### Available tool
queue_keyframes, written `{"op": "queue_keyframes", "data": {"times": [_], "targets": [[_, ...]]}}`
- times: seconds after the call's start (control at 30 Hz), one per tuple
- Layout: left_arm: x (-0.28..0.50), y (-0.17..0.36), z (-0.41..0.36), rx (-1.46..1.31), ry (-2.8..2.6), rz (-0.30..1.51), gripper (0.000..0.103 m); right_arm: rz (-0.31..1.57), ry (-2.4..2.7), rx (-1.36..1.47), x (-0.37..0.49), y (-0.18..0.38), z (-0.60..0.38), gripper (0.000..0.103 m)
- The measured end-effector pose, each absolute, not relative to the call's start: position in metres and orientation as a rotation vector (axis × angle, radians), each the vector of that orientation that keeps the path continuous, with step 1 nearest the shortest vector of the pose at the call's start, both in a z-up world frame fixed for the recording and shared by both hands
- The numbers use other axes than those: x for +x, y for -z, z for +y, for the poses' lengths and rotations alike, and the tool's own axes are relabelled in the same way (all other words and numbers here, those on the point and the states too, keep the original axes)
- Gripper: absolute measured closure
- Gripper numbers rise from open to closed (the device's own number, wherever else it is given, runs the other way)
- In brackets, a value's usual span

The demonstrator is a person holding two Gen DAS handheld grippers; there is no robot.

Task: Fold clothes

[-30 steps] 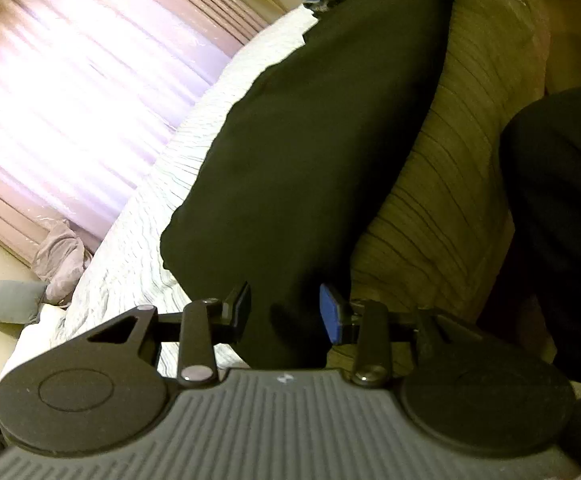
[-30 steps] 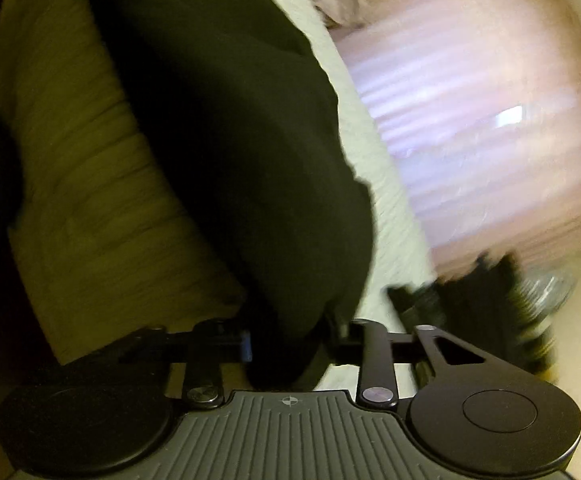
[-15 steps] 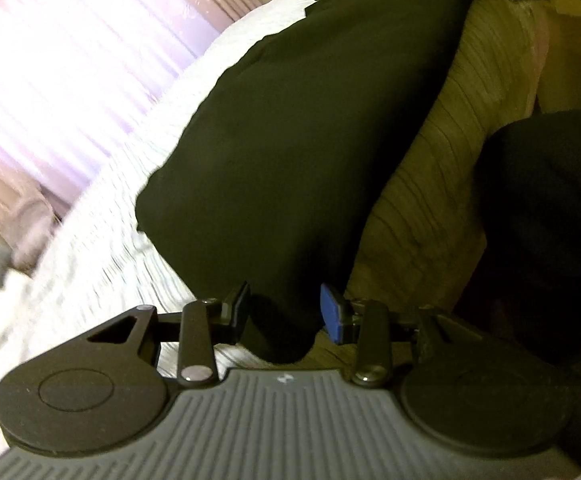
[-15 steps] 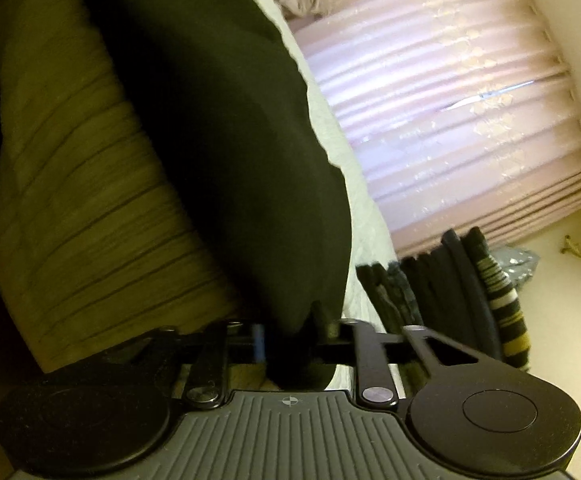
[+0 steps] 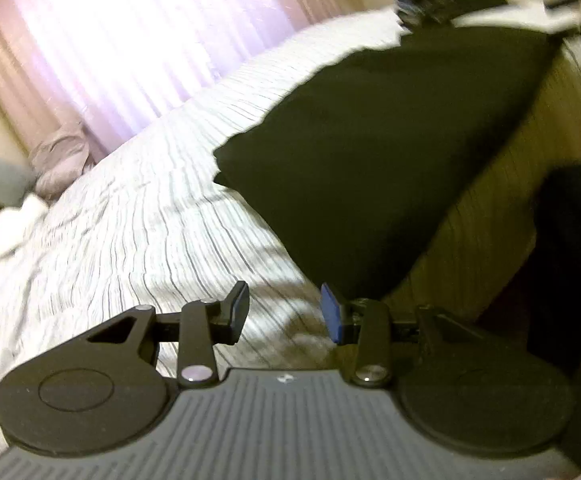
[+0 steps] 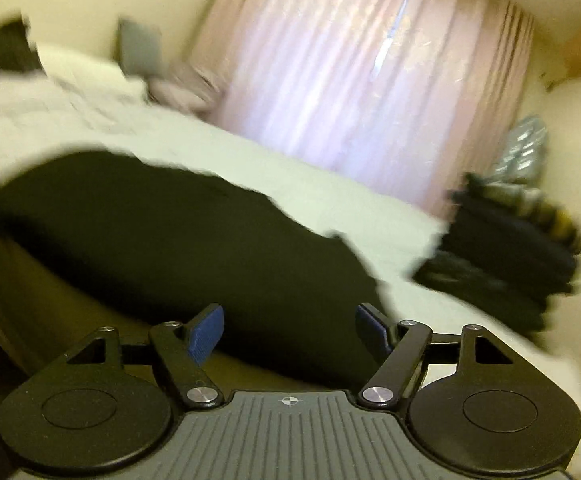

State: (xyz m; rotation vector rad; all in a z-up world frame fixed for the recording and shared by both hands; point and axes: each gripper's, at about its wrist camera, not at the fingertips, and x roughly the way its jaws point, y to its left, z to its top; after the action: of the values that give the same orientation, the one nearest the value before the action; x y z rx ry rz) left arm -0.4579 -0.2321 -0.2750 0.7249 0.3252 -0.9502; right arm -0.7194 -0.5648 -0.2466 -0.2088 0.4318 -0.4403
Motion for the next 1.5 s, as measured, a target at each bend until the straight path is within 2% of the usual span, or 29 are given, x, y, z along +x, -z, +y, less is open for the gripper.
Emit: {"op": "queue_keyframes", "data": {"times": [0.17,0.3,0.4,0.5,0.57,0.6,0.7,0.8,0.87,1.0,1.07,1.13,1.2,1.37,1.5], "targets": [[-0.450,0.271,-0.250,0.648,0.957,0.352,0.067,0.467,0.339,-0.068,-0.669,0.251,-0.591,0.030],[-0.444,0.292,-0.267,0.677,0.957,0.425,0.068,0.557,0.337,0.025,-0.658,0.265,-0.610,0.030],[-0.446,0.297,-0.268,0.699,0.926,0.409,0.067,0.571,0.361,-0.066,-0.665,0.261,-0.576,0.030],[-0.446,0.290,-0.254,0.663,0.879,0.406,0.067,0.479,0.275,-0.285,-0.666,0.252,-0.519,0.030],[-0.445,0.286,-0.241,0.665,0.836,0.404,0.065,0.459,0.140,-0.387,-0.657,0.256,-0.488,0.026],[-0.444,0.285,-0.234,0.666,0.818,0.407,0.065,0.458,0.074,-0.459,-0.650,0.261,-0.471,0.021],[-0.442,0.282,-0.217,0.673,0.776,0.408,0.060,0.471,-0.067,-0.701,-0.626,0.283,-0.426,0.020],[-0.439,0.282,-0.205,0.701,0.751,0.397,0.047,0.459,-0.124,-0.918,-0.604,0.304,-0.392,0.020],[-0.438,0.283,-0.199,0.728,0.745,0.377,0.033,0.445,-0.149,-1.036,-0.589,0.316,-0.374,0.021],[-0.436,0.287,-0.196,0.782,0.751,0.345,0.029,0.458,-0.149,-1.101,-0.558,0.326,-0.367,0.021],[-0.432,0.290,-0.200,0.790,0.757,0.341,0.029,0.466,-0.159,-1.054,-0.549,0.321,-0.369,0.028],[-0.431,0.290,-0.203,0.782,0.770,0.340,0.029,0.454,-0.169,-0.932,-0.545,0.302,-0.377,0.071],[-0.429,0.291,-0.206,0.774,0.783,0.338,0.029,0.440,-0.178,-0.810,-0.542,0.282,-0.384,0.089],[-0.429,0.287,-0.224,0.742,0.842,0.314,0.029,0.357,-0.113,-0.342,-0.548,0.212,-0.442,0.093],[-0.428,0.282,-0.256,0.759,0.913,0.254,0.029,0.328,-0.061,-0.061,-0.557,0.183,-0.491,0.094]]}}
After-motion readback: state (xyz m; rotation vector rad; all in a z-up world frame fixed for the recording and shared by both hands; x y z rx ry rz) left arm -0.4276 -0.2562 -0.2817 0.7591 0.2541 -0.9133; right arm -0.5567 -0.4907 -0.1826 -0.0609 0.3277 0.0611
